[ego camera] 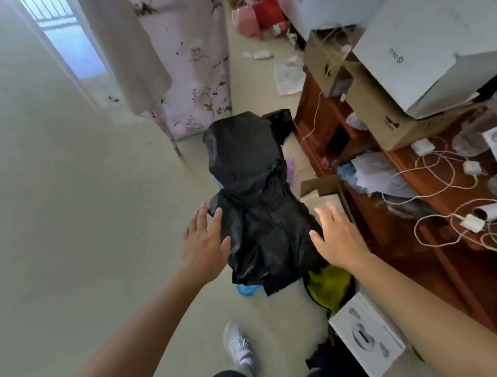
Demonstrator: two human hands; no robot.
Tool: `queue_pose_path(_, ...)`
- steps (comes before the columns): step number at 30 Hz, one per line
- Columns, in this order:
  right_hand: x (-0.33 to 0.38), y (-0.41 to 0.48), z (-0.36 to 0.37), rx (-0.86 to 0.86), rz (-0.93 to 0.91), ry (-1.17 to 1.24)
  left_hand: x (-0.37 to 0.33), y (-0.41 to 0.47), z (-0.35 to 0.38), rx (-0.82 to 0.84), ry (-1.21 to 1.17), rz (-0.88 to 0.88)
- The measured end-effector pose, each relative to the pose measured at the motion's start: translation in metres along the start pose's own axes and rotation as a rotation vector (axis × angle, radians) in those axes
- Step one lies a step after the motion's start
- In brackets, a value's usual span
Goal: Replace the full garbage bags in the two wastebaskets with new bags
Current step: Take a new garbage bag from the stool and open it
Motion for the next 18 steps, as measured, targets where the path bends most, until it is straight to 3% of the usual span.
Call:
queue_pose_path(4,-0.024,0.038,0.06,0.058,0.196,0.107,0.005,0.045,0.081,0.129,-0.045,0.003)
queue_pose_path(8,-0.049,0.07,0.137,-0.028,0.379,0.242,0.011,0.073,0.174,0.192,-0.116,-0.086)
queue_pose_path(14,-0.084,0.097,0.239,-0.083,0.648,0.454,0.018,0.075,0.29,0.301,-0.515,-0.49)
queue_pose_path(18,-0.089,0.105,0.27,-0.044,0.656,0.496,0.021,0.067,0.314,0.265,-0.582,-0.55)
Point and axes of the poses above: each hand's wrist, its own y-axis towards the middle knuckle, its own z-axis out of the palm, x = y × z, the point moved 4 cm from there along y, towards the middle knuckle, and after that the axes turned 5 degrees about y, right-handed, at the moved point
